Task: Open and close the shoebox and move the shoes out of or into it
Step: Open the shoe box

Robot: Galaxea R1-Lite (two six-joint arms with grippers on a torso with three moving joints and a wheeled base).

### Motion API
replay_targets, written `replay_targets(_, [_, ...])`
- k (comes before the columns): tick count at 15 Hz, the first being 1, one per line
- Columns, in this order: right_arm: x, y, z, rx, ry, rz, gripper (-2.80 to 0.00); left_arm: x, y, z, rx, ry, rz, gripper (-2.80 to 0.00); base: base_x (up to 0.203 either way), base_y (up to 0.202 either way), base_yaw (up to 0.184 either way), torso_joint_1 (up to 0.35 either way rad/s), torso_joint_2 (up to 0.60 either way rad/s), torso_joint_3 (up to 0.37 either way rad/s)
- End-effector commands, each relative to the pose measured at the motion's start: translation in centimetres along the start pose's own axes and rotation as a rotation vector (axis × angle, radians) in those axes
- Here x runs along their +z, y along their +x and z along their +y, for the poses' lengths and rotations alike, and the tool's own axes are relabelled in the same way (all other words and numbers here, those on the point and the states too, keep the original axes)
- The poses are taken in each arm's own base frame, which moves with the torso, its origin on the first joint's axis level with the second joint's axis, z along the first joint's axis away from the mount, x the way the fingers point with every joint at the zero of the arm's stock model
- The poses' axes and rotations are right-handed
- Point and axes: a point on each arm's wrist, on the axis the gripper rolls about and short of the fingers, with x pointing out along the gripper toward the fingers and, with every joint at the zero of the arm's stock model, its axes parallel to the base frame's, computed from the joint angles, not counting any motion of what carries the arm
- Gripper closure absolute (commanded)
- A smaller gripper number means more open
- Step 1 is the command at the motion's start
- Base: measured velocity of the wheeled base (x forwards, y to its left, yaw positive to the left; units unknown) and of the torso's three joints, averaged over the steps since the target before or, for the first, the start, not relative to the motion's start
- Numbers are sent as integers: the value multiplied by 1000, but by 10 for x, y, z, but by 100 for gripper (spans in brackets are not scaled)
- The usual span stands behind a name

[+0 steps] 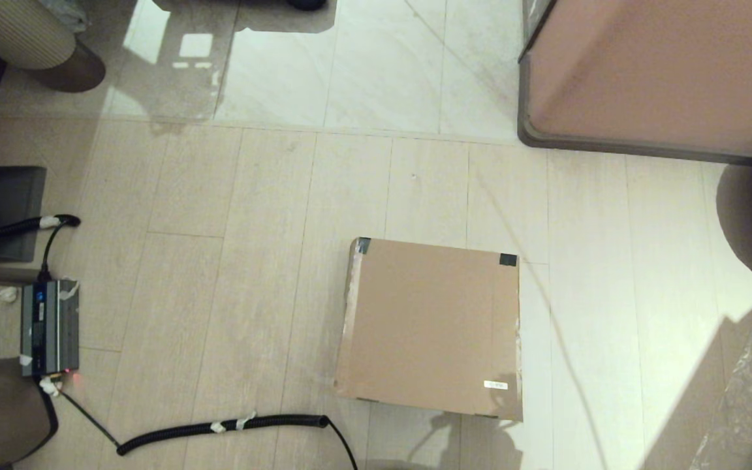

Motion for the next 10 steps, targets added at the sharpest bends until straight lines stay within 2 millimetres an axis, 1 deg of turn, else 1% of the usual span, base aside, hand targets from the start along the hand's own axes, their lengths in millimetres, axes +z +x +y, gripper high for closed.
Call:
replay_targets(1, [0, 0, 0, -1, 3, 1, 0, 0, 0, 0, 0, 1, 1, 0, 0, 0, 0, 0, 0, 0])
replay_targets(6, [0, 0, 0, 5, -20, -1, 0, 0, 0, 0, 0, 24, 0, 0, 0, 0, 0, 0, 0, 0])
replay_targets(7, [7, -2, 1, 9, -19, -26, 0, 0, 0, 0, 0, 59, -3, 0, 0, 0, 0, 0, 0, 0])
replay_targets(8, [21, -6, 2, 20, -10, -66, 0, 5, -1, 0, -1, 48, -10, 0, 0, 0, 0, 0, 0, 0])
replay_targets(9, [44, -10, 5, 33, 18, -90, 0, 20, -2, 2, -2, 16, -12, 0, 0, 0, 0, 0, 0, 0])
replay_targets(10, [67, -9, 7, 44, 64, -68, 0, 39, 1, 4, -9, -34, 11, 0, 0, 0, 0, 0, 0, 0])
